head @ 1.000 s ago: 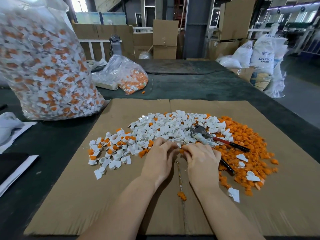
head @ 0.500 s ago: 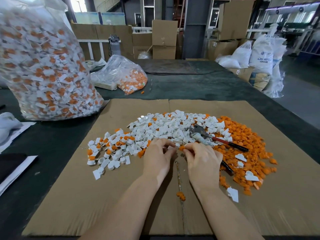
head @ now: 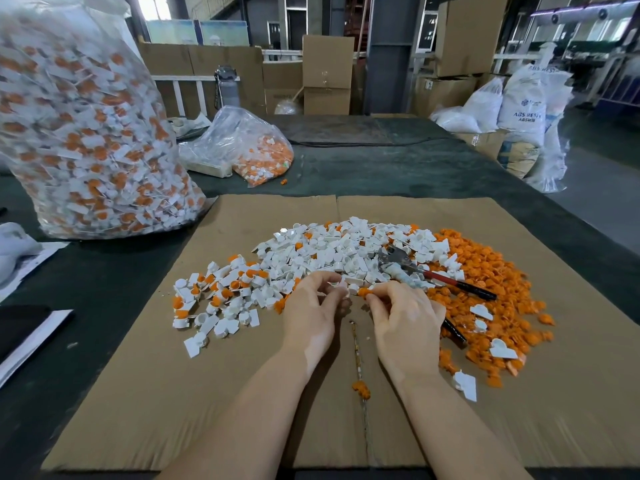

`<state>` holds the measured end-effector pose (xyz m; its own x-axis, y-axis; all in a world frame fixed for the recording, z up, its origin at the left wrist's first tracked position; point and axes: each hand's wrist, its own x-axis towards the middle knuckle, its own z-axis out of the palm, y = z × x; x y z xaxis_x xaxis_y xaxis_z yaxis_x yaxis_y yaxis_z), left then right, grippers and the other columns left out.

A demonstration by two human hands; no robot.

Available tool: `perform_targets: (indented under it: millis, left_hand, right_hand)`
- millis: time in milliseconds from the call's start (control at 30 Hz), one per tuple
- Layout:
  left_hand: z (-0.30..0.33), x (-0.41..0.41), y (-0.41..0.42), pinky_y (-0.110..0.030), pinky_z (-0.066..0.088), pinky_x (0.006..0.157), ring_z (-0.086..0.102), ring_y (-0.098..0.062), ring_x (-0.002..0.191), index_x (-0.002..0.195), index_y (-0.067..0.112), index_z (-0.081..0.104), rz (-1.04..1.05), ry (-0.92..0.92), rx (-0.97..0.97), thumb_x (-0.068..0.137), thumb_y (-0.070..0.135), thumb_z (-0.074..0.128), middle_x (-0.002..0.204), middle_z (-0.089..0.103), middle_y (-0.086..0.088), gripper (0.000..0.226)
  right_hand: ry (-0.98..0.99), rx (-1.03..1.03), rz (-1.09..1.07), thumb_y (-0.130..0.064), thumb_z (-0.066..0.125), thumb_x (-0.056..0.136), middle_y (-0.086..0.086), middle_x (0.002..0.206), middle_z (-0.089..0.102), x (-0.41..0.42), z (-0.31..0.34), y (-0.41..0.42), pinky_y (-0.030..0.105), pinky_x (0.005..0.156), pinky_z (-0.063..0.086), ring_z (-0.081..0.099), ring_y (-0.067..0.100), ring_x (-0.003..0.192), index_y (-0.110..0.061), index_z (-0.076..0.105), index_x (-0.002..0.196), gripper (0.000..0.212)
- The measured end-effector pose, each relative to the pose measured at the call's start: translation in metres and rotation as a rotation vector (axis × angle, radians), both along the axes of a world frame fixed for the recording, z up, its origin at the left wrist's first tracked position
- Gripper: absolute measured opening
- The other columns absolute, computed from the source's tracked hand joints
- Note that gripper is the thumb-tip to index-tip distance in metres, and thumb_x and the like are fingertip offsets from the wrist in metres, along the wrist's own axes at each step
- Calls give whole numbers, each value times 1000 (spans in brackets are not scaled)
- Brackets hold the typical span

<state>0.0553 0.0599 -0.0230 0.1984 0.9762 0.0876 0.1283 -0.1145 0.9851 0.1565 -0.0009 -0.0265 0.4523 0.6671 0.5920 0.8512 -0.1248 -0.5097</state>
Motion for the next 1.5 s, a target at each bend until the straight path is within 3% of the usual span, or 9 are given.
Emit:
perform_targets:
  millis: [133,367,633,933,1100,1167,1233,1300,1500]
  left_hand:
    - [-2,-2,2,-28,56,66,65,-16,64,84,18,60,-39,-108,-78,91,5,57,71,66,-9,15]
    - [0,-4,-1,-33,58,70,66,-16,65,84,15,61,-83,-27,-18,89,4,61,68,63,-4,12]
    - [0,-6,-4,-17,49,63,60,-4,58,84,11,62,-119,143,113,89,8,61,66,64,0,5]
    - [-1,-6,-5,-9,41,58,54,2,59,75,25,60,-94,171,147,87,13,63,67,62,7,18]
    - [1,-5,-8,-3,37,64,53,11,69,75,31,58,-127,246,220,88,16,63,71,60,15,21]
    - [1,-5,-7,-10,45,68,58,3,69,77,26,61,-109,169,167,89,15,62,71,63,10,17]
    - [1,-6,-5,-35,55,79,64,-15,72,86,14,64,-94,55,50,90,10,59,73,65,-2,7]
    - [2,-7,-5,-49,54,82,65,-20,70,92,8,63,-85,-34,-26,91,6,58,76,65,-7,6]
    - [1,-8,-5,-51,54,81,64,-18,69,94,7,65,-95,-28,-22,90,5,58,78,66,-10,8]
  right_hand:
    - [-15,-1,39,-16,73,80,-3,68,64,-1,1,-1,31,76,26,58,20,69,-13,66,73,10]
    - [-25,-74,89,-17,69,82,-4,64,59,-1,1,-1,32,76,26,53,18,66,-14,62,69,16]
    - [-27,-84,108,-8,71,77,0,56,51,-3,1,-2,32,74,27,49,22,59,-12,50,61,27]
    - [7,-127,143,-10,67,80,-1,60,51,-1,1,-1,30,74,22,49,20,64,-13,50,62,25]
    - [55,-127,151,-11,66,83,-5,62,49,1,2,-2,34,77,28,50,19,67,-15,51,63,25]
    - [53,-134,161,-17,66,84,-8,65,54,1,3,-3,33,79,27,52,17,70,-15,57,67,20]
    - [48,-113,179,-23,68,84,-8,69,60,1,4,-3,30,78,24,54,15,73,-16,65,72,14]
    - [61,-50,191,-22,73,80,-9,71,62,0,6,-5,29,77,24,55,13,74,-18,68,75,8]
    - [53,-30,228,-14,77,75,-6,83,63,-1,7,-6,37,80,34,57,18,87,-18,71,99,25]
